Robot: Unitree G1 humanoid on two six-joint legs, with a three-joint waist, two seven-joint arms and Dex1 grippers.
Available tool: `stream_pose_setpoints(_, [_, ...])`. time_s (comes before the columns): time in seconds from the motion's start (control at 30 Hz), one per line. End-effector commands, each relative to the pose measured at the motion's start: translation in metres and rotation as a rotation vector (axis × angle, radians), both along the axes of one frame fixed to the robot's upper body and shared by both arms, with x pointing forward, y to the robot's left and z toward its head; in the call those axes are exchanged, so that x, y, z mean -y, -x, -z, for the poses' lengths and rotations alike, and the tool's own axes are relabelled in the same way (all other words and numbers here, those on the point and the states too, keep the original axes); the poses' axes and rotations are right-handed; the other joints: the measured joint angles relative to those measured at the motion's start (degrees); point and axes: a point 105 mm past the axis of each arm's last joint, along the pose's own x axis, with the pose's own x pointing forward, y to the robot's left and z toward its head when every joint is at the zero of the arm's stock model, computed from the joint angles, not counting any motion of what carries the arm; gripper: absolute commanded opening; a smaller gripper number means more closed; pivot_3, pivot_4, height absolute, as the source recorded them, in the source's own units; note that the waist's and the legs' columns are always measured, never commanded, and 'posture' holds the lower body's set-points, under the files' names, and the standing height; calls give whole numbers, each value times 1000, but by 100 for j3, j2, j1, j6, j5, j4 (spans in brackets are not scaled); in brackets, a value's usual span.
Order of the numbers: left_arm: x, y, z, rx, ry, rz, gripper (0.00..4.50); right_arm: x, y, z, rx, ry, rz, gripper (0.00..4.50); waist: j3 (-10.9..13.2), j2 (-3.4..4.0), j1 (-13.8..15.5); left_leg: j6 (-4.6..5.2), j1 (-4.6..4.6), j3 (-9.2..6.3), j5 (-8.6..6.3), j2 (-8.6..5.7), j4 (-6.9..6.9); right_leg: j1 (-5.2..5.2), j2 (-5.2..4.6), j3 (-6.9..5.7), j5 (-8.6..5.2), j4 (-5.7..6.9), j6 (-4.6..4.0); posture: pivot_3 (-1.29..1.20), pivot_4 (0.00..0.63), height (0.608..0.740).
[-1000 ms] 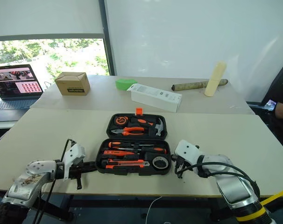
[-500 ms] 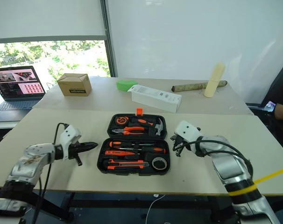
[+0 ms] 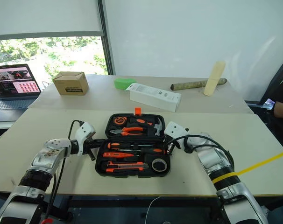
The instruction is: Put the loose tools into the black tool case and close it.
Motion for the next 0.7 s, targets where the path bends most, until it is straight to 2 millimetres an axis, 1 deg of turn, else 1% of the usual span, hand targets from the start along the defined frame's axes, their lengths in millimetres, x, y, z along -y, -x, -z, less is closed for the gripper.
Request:
stream_pose_setpoints(0.03, [5, 8, -8, 27, 13, 54, 33, -12, 14, -5, 0, -9, -87, 0, 0, 0, 3, 0, 0, 0, 0, 0, -2, -1, 0, 0, 0, -1, 0, 0, 150, 740])
stream_pose_setpoints(0.2, [-4, 17, -6, 22, 13, 36, 33, -11, 27, 2, -44, -17, -90, 0, 0, 0, 0, 0, 0, 0, 0, 0, -5, -4, -1, 0, 0, -1, 0, 0, 150, 740])
stream_pose_setpoints(0.3, [-9, 16, -5, 33, 1, 7, 33, -11, 34, 7, -65, -19, -89, 0, 0, 0, 4, -1, 2, 0, 0, 1, -5, -3, -1, 1, -1, 1, 0, 0, 150, 740])
stream_pose_setpoints(0.37, [-19, 13, -7, 44, -14, -35, 33, -6, 31, 2, -26, -24, -63, 0, -1, -1, 4, -2, 5, 1, 1, 0, -4, -2, -1, 1, -1, 4, -1, 0, 150, 740])
stream_pose_setpoints(0.43, [-31, 12, -15, 29, 9, -80, 33, 3, 29, -9, 21, -28, -44, 0, 0, -1, 2, -2, 6, 1, 1, 0, -2, -2, 0, 2, -1, 6, -1, 0, 150, 740])
stream_pose_setpoints(0.47, [-38, 12, -20, 26, 23, -114, 0, 7, 29, -14, 22, -36, -28, 461, 0, -1, 4, -3, 7, 0, 1, 0, -2, -2, 0, 2, -1, 7, -1, 0, 150, 740])
stream_pose_setpoints(0.53, [-46, 14, -25, 4, 38, -134, 534, 12, 31, -20, -2, -71, -2, 764, 0, -1, 3, -4, 5, -1, 2, 2, -2, -5, 1, 2, -1, 10, -1, 0, 150, 740])
stream_pose_setpoints(0.57, [-53, 19, -25, -46, 40, -138, 690, 12, 36, -24, -55, -106, 3, 1079, 0, -1, 0, -5, 2, -1, 3, 2, -1, -8, 0, 3, -1, 11, -1, 0, 150, 740])
stream_pose_setpoints(0.6, [-59, 21, -26, -79, 36, -161, 1166, 12, 41, -28, -112, -145, 12, 1533, 0, -1, -1, -5, 2, -1, 3, 1, -1, -10, -1, 6, -1, 12, -1, 0, 150, 740])
stream_pose_setpoints(0.63, [-67, 20, -28, -103, 33, -203, 1400, 11, 46, -31, -176, -183, 24, 1801, 0, -1, 2, -4, 1, -2, 3, 3, -1, -11, 0, 6, -1, 13, -1, 0, 150, 740])
stream_pose_setpoints(0.67, [-69, 20, -33, -139, 73, -230, 1866, 9, 50, -34, -244, -221, 32, 2166, 0, -1, 5, -4, 2, -3, 3, 4, -2, -11, 0, 6, -1, 13, -1, 0, 150, 740])
stream_pose_setpoints(0.7, [-68, 20, -36, -178, 109, -237, 2201, 7, 52, -38, -287, -254, 40, 2496, 0, -1, 8, -4, 2, -3, 2, 5, -2, -11, 0, 6, -1, 14, -1, 0, 150, 740])
